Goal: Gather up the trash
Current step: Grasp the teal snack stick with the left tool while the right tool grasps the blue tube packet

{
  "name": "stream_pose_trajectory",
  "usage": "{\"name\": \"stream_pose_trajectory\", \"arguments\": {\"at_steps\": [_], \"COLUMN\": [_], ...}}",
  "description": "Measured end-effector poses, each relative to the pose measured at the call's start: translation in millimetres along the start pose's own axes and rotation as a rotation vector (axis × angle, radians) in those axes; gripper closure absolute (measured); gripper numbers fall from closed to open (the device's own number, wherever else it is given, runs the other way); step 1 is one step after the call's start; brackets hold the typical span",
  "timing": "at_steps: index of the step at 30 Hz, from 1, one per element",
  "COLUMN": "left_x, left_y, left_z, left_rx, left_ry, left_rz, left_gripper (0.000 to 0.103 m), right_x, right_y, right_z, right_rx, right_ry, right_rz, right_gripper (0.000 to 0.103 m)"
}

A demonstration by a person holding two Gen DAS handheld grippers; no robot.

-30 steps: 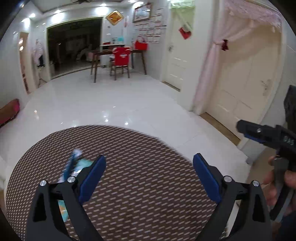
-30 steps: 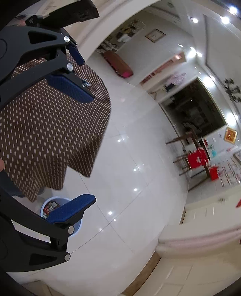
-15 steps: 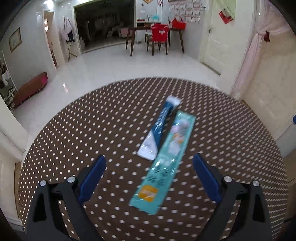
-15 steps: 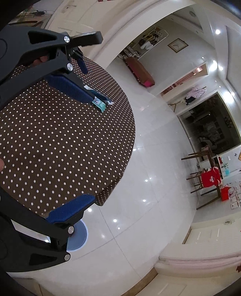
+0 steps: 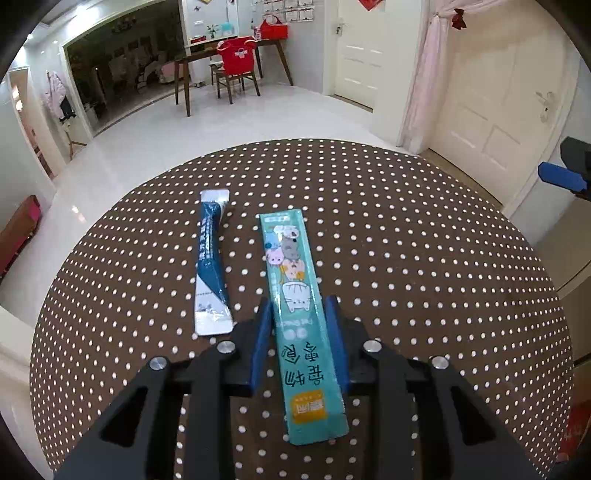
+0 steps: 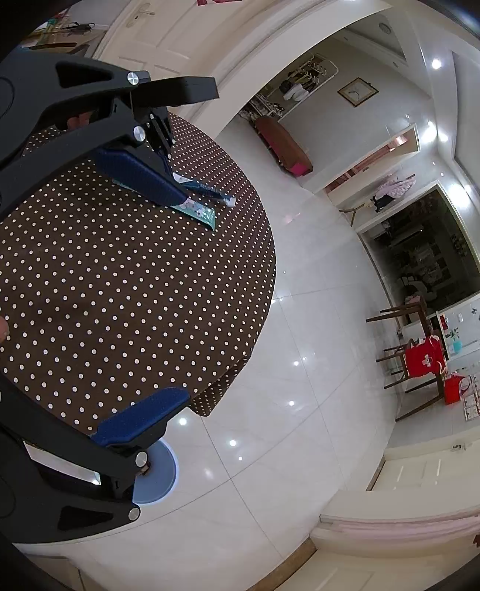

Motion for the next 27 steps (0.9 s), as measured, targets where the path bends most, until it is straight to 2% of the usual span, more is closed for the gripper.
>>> {"name": "stream_pose_trajectory", "arguments": {"at_steps": [5, 8, 13, 16, 24, 27], "left_x": [3.3, -5.9, -26.4, -41.1, -70.4, -79.2], "left_y": [-0.6, 18.2, 42.9, 54.8, 79.1, 91.2], "left_z": [-21.7, -22.5, 1.1, 22.8, 67.5, 87.6], "left_rx": [0.007, -0.034, -0.157, -0.23, -0.367, -0.419], "left_ry": [0.022, 0.042, 0.031, -0.003, -0.05, -0.097], "left_rz": [-0.008, -0.028, -0.077, -0.11, -0.169, -0.183], "left_gripper": [0.077, 0.077, 0.077, 0.077, 0.077, 0.077], "right_x": [1.7, 6.6, 27.2, 49.3, 134.4, 162.7], "right_y": [-0.8, -4.1, -8.7, -13.0, -15.8, -17.2], "right_z": [7.8, 15.5, 37.3, 59.1, 135.7, 157.5], "right_rx": [-0.013, -0.025, -0.069, -0.11, -0.24, -0.279], "right_ry": [-0.01, -0.015, -0.049, -0.071, -0.104, -0.096], "right_rz": [0.002, 0.008, 0.038, 0.063, 0.154, 0.173], "right_gripper": [0.006, 0.006, 0.006, 0.006, 0.006, 0.006]}}
Point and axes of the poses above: each gripper's, at about its wrist camera, not at the fingertips, and x roughly the way its jaws point, z to its left, y to its underside, the point moved 3 cm from there along x, roughly the way its jaws point, and after that the axes turned 10 degrees about -x, right-handed, at the moved point
